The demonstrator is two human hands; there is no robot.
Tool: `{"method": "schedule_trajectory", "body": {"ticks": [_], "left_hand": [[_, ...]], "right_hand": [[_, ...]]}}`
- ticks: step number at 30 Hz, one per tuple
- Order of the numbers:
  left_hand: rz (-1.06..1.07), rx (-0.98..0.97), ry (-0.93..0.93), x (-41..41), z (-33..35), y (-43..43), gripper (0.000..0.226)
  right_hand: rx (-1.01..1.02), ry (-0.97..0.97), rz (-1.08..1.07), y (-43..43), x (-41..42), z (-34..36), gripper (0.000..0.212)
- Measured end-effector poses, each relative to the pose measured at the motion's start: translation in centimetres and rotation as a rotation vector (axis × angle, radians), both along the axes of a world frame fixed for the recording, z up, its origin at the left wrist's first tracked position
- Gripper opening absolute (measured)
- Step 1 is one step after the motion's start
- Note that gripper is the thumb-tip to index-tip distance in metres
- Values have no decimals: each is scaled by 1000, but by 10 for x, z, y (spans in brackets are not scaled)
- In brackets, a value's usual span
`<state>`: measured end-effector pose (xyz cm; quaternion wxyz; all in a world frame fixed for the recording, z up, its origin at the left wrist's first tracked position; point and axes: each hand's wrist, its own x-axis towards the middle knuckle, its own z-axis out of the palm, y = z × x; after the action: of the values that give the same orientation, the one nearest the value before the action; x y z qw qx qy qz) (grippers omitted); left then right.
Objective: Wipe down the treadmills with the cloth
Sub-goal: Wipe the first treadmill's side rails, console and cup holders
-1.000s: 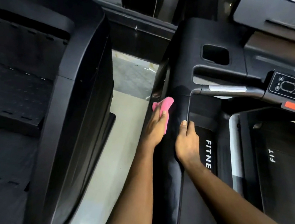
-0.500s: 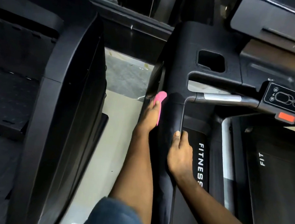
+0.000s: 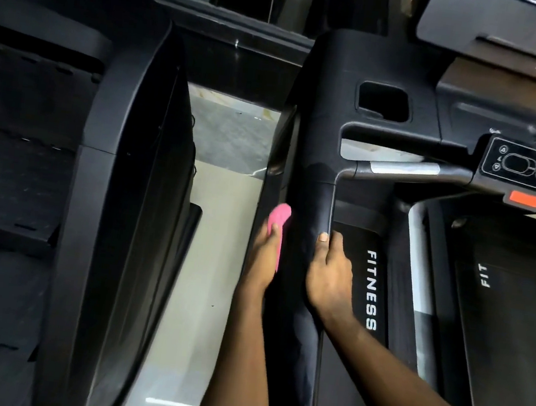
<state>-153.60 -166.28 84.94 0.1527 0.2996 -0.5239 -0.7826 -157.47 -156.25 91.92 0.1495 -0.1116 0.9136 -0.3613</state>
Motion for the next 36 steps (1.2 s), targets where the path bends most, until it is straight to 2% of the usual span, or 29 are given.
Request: {"method": "schedule_trajectory", "body": {"ticks": [3,6,8,11,12,16,21,25,28,31,34,36], "left_hand": [[12,-50,-47,-57,23,-36,41],[-14,-146,-71,-74,32,-46,41],[-3,-181,-64,-54,38,-31,36],[-13,-309,-18,-5,43,2,57],[-36,-336,-2,14,42,15,58],[-39,-392,39,43,17,32,45],[-22,-402,-157,-43,33,-19,53],[-122,-688,-255,-91,45,-41,53],[-167,-885,-244,-54,46,-16,57],[-229,-1045,-169,15,39,27,49],[-251,-1083,-197,52,39,50,46],[-244,-1118,-261,32,47,41,47]], "right_hand": [[6,1,-7,1,-1,2,33],[14,-14,-6,2,-1,4,31],[3,-22,-6,2,0,5,33],[-13,-29,-14,3,0,6,36],[-18,-35,-18,4,0,5,36],[-58,-37,-50,7,1,4,36],[-93,-69,-94,5,2,3,45],[-193,-26,-194,6,5,7,51],[-394,35,-342,19,8,-1,62],[-606,-90,-526,47,-1,-11,60],[-614,-121,-484,79,-19,-13,55],[-561,-134,-421,85,-30,-10,50]]}}
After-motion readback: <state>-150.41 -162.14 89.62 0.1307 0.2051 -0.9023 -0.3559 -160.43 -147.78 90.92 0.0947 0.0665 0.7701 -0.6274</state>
